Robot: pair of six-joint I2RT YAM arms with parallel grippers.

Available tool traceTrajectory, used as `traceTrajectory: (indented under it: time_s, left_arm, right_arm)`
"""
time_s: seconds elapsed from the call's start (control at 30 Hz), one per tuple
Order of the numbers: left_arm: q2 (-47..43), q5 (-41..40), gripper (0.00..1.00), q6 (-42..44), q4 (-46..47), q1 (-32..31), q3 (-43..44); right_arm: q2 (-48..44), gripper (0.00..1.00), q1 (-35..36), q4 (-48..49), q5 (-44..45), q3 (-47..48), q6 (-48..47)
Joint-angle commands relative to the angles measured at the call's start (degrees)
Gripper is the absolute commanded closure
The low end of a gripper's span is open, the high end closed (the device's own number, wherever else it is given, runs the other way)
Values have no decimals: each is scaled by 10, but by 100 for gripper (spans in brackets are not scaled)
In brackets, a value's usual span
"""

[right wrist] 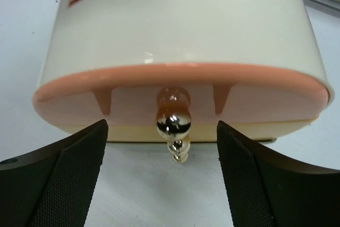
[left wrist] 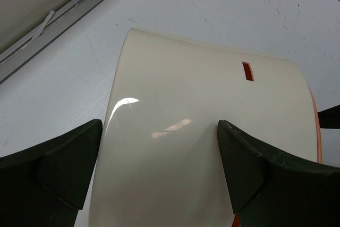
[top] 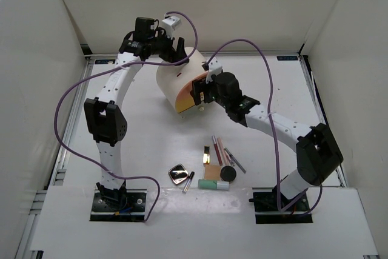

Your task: Organize the makeup

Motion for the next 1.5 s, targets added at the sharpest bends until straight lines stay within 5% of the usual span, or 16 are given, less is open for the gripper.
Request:
traceTrajectory:
  time_s: [0.0, 0.27, 0.63, 0.8, 1.13, 1.47]
  left_arm:
    - [23, -39, 2, 19, -56, -4, -7]
    - [23, -67, 2, 13, -52, -4, -6]
    - [23, -74, 2, 13, -55, -4, 5]
    - [23, -78, 2, 13, -56, -4, 9]
    - [30, -101, 2, 8, -57, -4, 9]
    - [35, -127, 2, -1, -56, -4, 7]
  right_arm:
    - [-43, 15, 1, 0, 21, -28, 11]
    - [-39, 19, 3, -15, 1, -62, 23]
    - [54, 32, -7, -2, -2, 21, 1]
    - [69, 46, -11, 17, -15, 24, -3]
    - [91, 90, -42, 39, -57, 52, -31]
    - [-16, 94, -53, -77, -90, -62, -89]
